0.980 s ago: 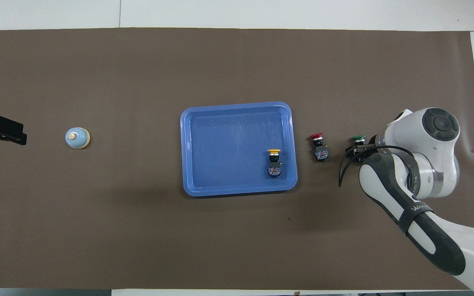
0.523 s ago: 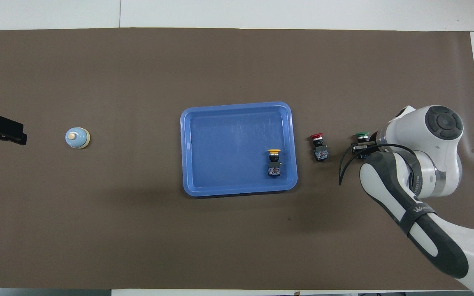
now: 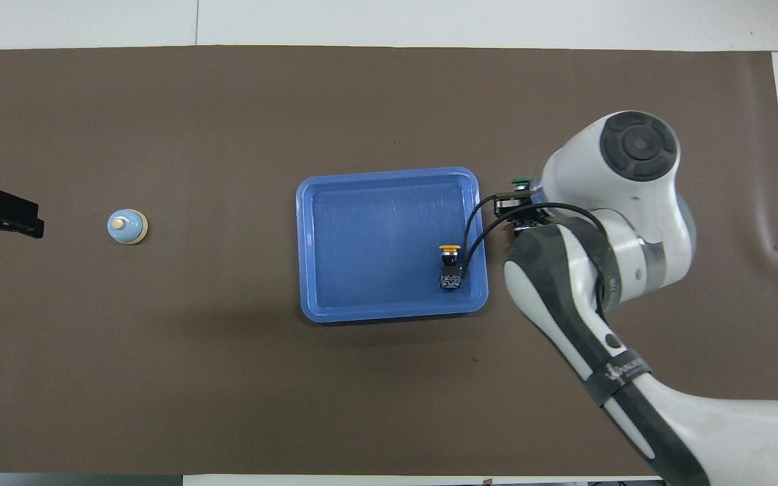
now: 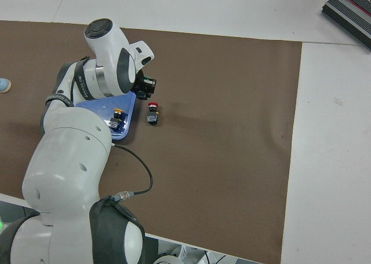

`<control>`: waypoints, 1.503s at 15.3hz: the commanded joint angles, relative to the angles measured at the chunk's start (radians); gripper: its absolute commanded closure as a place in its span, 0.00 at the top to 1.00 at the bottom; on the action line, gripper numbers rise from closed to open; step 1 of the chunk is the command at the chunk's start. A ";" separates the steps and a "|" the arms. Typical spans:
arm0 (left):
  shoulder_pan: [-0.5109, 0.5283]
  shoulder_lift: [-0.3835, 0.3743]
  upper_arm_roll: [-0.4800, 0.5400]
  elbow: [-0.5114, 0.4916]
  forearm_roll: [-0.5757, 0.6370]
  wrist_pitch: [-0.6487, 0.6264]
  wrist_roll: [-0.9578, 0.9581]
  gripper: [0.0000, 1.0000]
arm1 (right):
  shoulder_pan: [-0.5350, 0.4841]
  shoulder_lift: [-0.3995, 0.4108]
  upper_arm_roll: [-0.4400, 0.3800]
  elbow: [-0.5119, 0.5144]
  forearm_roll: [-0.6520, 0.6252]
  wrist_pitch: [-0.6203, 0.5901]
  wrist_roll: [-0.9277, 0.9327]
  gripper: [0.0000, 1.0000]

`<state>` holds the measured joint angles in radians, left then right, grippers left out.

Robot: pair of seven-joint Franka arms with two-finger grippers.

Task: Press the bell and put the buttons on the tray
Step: 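Carry the green button into the tray beside the yellow one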

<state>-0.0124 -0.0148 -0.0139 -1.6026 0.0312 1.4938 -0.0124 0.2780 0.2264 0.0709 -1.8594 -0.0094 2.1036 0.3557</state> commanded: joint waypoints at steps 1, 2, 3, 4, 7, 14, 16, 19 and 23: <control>0.005 -0.014 0.000 -0.016 -0.007 0.008 0.003 1.00 | 0.146 0.108 -0.005 0.138 -0.004 -0.048 0.190 0.00; 0.005 -0.014 0.000 -0.016 -0.008 0.008 0.003 1.00 | 0.176 0.143 -0.003 0.178 -0.003 -0.056 0.251 0.00; 0.005 -0.014 0.000 -0.016 -0.007 0.008 0.002 1.00 | 0.194 0.165 -0.003 0.193 0.000 -0.048 0.281 0.00; 0.005 -0.014 0.000 -0.016 -0.007 0.008 0.002 1.00 | 0.216 0.177 -0.003 0.195 0.000 -0.037 0.302 0.00; 0.005 -0.014 0.000 -0.016 -0.007 0.008 0.002 1.00 | 0.246 0.211 -0.002 0.180 0.011 -0.008 0.327 0.00; 0.005 -0.014 0.000 -0.016 -0.007 0.008 0.002 1.00 | 0.256 0.180 0.001 0.039 0.052 0.043 0.168 0.00; 0.005 -0.014 0.000 -0.016 -0.007 0.008 0.002 1.00 | 0.259 0.172 0.000 0.028 0.106 0.036 0.120 0.00; 0.005 -0.014 0.000 -0.016 -0.007 0.008 0.002 1.00 | 0.263 0.169 0.000 0.032 0.112 0.023 0.147 1.00; 0.005 -0.014 0.000 -0.016 -0.007 0.008 0.002 1.00 | 0.202 0.087 -0.010 0.054 0.114 -0.040 0.146 1.00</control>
<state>-0.0123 -0.0148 -0.0139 -1.6026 0.0312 1.4938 -0.0124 0.5273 0.3849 0.0620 -1.7943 0.0859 2.1101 0.5099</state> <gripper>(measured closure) 0.000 0.101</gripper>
